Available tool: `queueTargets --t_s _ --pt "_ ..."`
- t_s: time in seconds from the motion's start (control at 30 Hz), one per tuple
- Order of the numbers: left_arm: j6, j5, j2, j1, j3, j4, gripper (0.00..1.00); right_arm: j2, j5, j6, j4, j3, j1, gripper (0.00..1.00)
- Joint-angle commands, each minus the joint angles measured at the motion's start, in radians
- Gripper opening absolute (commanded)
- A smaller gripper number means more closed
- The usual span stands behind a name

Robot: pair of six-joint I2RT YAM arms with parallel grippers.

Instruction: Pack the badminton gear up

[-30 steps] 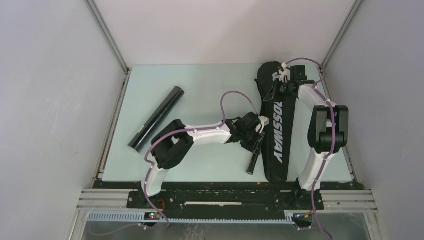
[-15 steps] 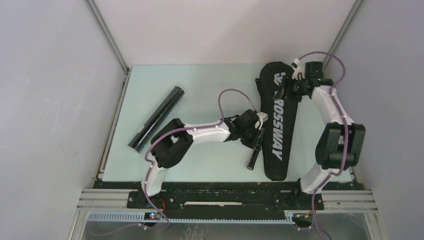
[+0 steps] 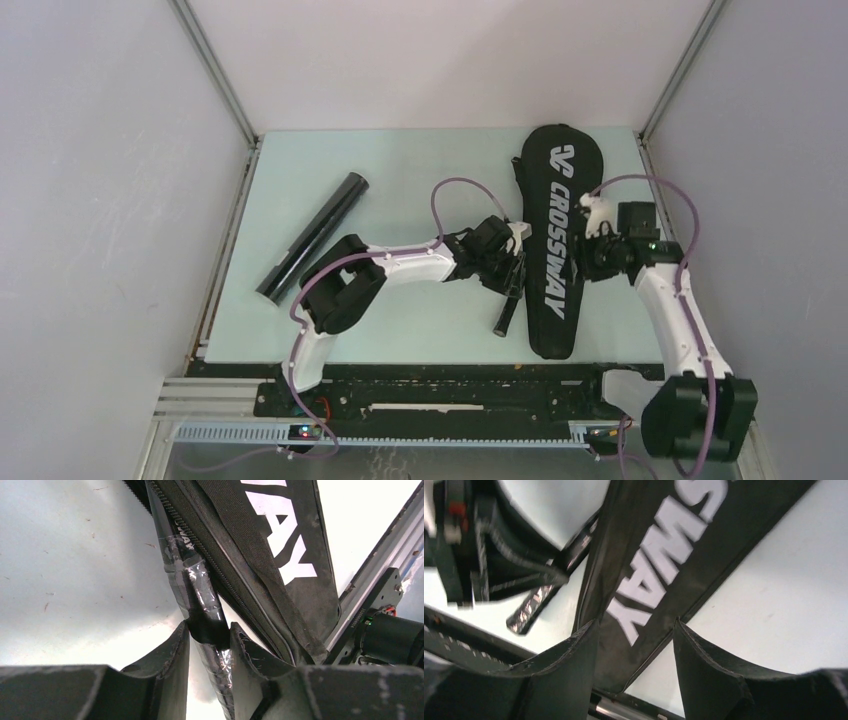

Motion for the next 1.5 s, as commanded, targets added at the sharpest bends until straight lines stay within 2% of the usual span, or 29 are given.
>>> queueTargets --t_s 0.0,0.13,0.33,0.6,1.13,1.2,1.33,1.47 --pt "-0.01 0.045 -0.067 0.007 -0.026 0.106 0.0 -0.128 0.029 -0.111 0.037 -0.137 0.127 0.64" --pt "-0.037 0.073 -0.061 0.014 -0.036 0.126 0.0 -0.176 0.022 -0.109 0.121 -0.195 0.22 0.64" --pt "-0.066 0.099 -0.066 0.019 -0.059 0.163 0.0 -0.055 0.035 -0.075 0.208 -0.225 0.307 0.62" --pt "-0.108 0.126 -0.066 0.021 -0.076 0.199 0.0 0.003 0.112 -0.04 0.256 -0.233 0.423 0.7" --pt "-0.169 0.174 -0.067 0.056 -0.126 0.279 0.0 0.185 0.334 -0.006 0.31 -0.221 0.469 0.7" --pt "-0.174 0.177 -0.064 0.057 -0.126 0.281 0.0 0.204 0.363 -0.007 0.311 -0.218 0.468 0.68" --pt "-0.175 0.175 -0.066 0.06 -0.13 0.283 0.0 0.217 0.35 -0.006 0.294 -0.198 0.448 0.58" --pt "-0.168 0.167 -0.066 0.06 -0.123 0.268 0.0 0.187 0.331 -0.012 0.288 -0.192 0.439 0.36"
